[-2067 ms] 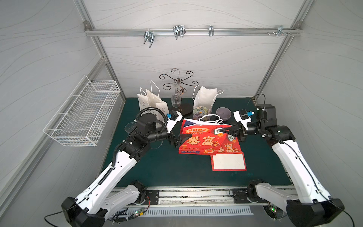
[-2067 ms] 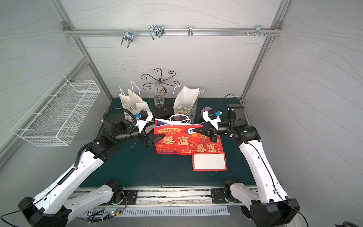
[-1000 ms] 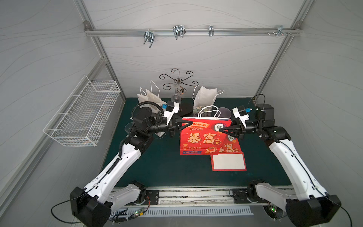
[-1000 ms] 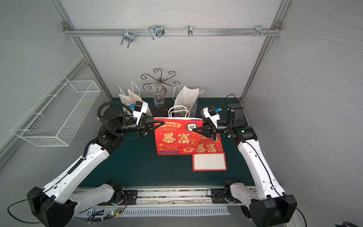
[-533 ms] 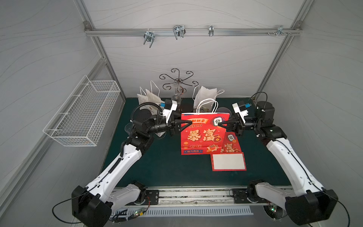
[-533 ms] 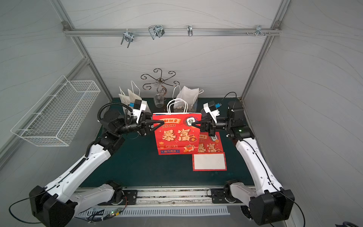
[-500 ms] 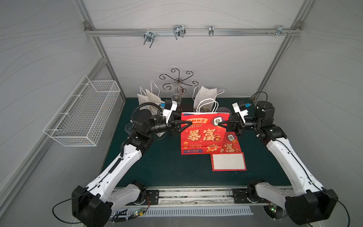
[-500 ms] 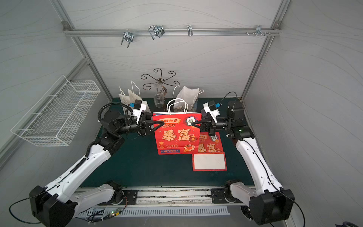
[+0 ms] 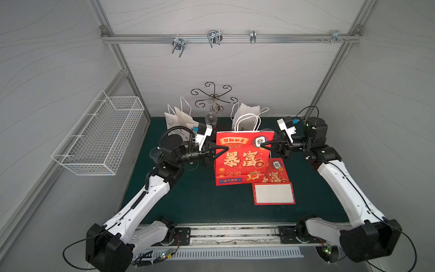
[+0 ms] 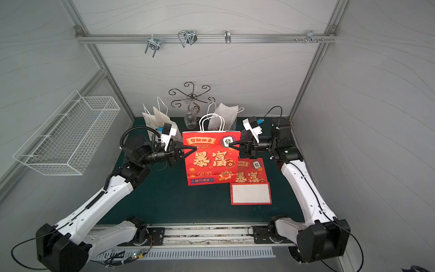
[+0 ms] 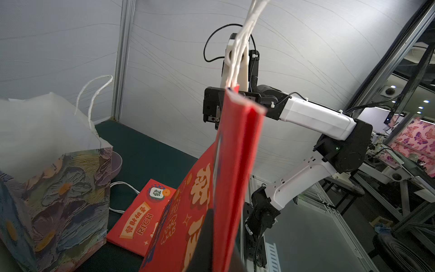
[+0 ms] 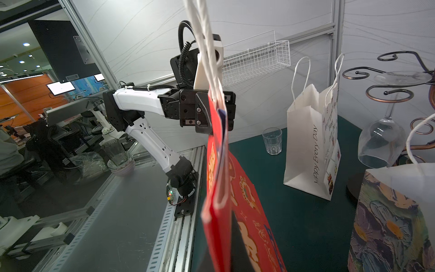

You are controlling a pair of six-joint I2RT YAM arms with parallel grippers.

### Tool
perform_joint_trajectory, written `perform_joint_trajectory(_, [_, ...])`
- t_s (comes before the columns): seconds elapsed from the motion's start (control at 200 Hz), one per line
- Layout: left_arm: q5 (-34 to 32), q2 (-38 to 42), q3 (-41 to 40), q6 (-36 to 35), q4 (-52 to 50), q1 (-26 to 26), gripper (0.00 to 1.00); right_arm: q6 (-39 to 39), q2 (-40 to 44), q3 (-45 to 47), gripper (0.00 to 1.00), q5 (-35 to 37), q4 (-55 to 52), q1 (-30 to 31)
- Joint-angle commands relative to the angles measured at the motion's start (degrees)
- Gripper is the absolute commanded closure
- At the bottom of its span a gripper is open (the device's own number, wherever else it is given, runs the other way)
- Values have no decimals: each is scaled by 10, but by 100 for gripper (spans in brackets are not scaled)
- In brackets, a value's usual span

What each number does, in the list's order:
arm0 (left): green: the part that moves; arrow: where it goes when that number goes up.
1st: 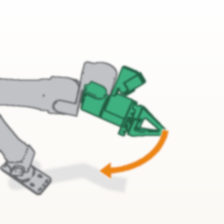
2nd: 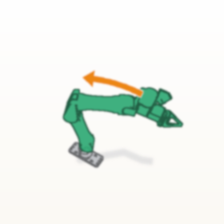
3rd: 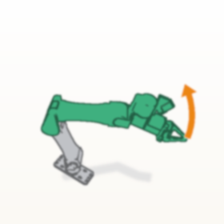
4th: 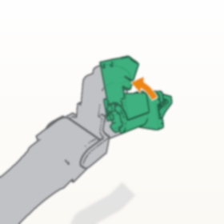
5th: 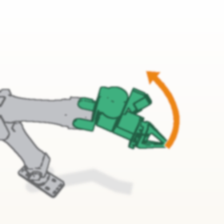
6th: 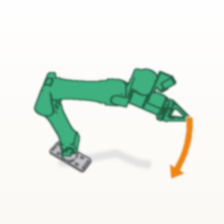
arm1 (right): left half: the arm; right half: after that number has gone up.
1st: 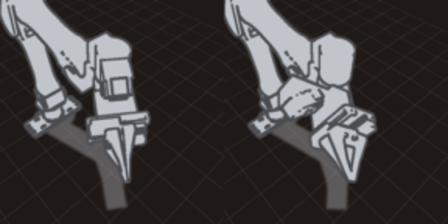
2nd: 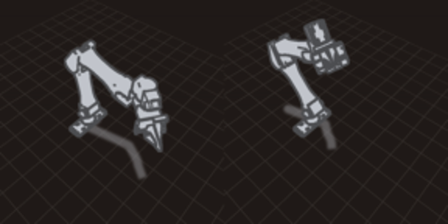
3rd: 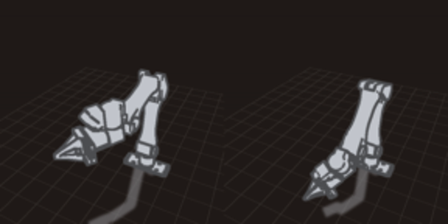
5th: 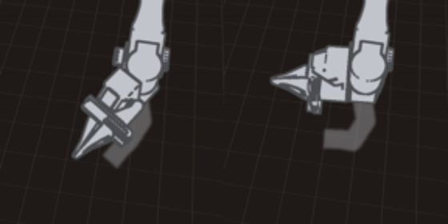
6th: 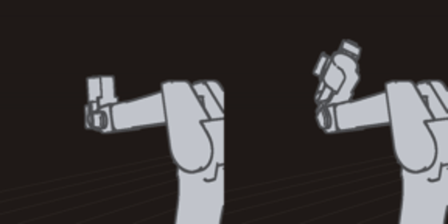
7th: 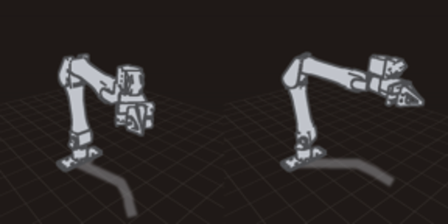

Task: Put away the paper bag
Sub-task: Press the paper bag at the center of the board.

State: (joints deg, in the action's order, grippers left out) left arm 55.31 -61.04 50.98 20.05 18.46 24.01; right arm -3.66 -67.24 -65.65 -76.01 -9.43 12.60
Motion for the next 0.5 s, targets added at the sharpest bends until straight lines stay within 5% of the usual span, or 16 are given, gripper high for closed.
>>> perform_joint_trajectory(0.0, [3, 19, 0, -22, -5, -3, 79, 18, -3, -20, 100, -12, 17, -3])
perform_joint_trajectory(0.07, [-3, 28, -7, -37, -26, -3, 59, 30, -3, -21, 100, -12, 29, -4])
perform_joint_trajectory(0.16, [-1, 37, -18, -60, -55, -3, 56, 35, -6, -25, 100, -11, 31, -5])
perform_joint_trajectory(0.355, [27, 40, -20, -85, -77, -3, 100, 44, -12, -32, 100, -10, 40, -4])
perform_joint_trajectory(0.495, [30, 41, -21, -85, -75, -3, 100, 52, -15, -35, 100, -9, 48, -4])
